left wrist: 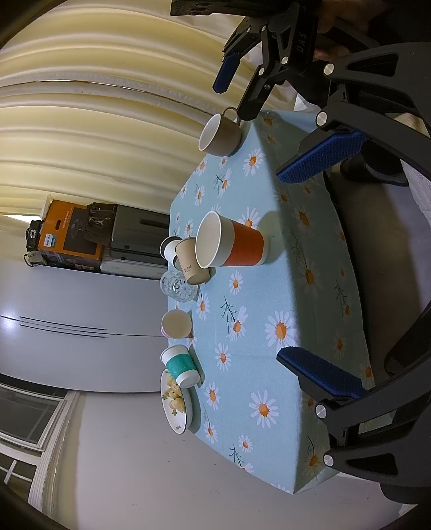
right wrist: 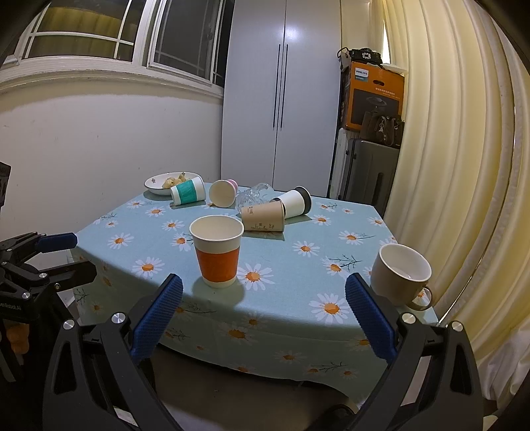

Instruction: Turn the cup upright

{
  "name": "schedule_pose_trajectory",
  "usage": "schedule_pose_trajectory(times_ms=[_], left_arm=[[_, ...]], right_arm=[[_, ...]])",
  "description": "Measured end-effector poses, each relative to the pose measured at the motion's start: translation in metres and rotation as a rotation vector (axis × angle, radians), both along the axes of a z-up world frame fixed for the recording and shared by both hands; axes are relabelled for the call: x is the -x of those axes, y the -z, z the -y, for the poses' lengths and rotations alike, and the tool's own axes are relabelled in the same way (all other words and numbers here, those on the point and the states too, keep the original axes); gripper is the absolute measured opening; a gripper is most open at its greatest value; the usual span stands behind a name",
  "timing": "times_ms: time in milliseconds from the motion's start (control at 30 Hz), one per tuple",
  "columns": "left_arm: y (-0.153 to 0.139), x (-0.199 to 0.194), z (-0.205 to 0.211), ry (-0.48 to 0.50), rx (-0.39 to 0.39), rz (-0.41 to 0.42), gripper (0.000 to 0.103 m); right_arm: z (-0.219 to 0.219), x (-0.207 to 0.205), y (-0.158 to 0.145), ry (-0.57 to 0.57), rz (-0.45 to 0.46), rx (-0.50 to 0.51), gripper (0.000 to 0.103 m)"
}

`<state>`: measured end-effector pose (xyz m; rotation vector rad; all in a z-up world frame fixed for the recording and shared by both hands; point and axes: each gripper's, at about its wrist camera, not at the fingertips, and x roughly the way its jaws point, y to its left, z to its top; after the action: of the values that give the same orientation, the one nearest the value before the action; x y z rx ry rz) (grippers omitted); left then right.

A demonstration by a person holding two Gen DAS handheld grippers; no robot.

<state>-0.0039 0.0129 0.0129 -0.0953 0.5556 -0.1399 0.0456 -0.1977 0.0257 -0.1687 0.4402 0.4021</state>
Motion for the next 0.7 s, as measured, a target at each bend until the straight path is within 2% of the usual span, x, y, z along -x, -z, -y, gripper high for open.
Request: schedule_pose_trajectory(times_ms=[700], left_arm=[[0.0009, 0.0010, 0.0020, 0.012, -0.019, 0.001, 0.096]], right_arm=[[-0.0001, -0.0002, -0.0001, 0.000, 0.000, 0.001, 0.097]])
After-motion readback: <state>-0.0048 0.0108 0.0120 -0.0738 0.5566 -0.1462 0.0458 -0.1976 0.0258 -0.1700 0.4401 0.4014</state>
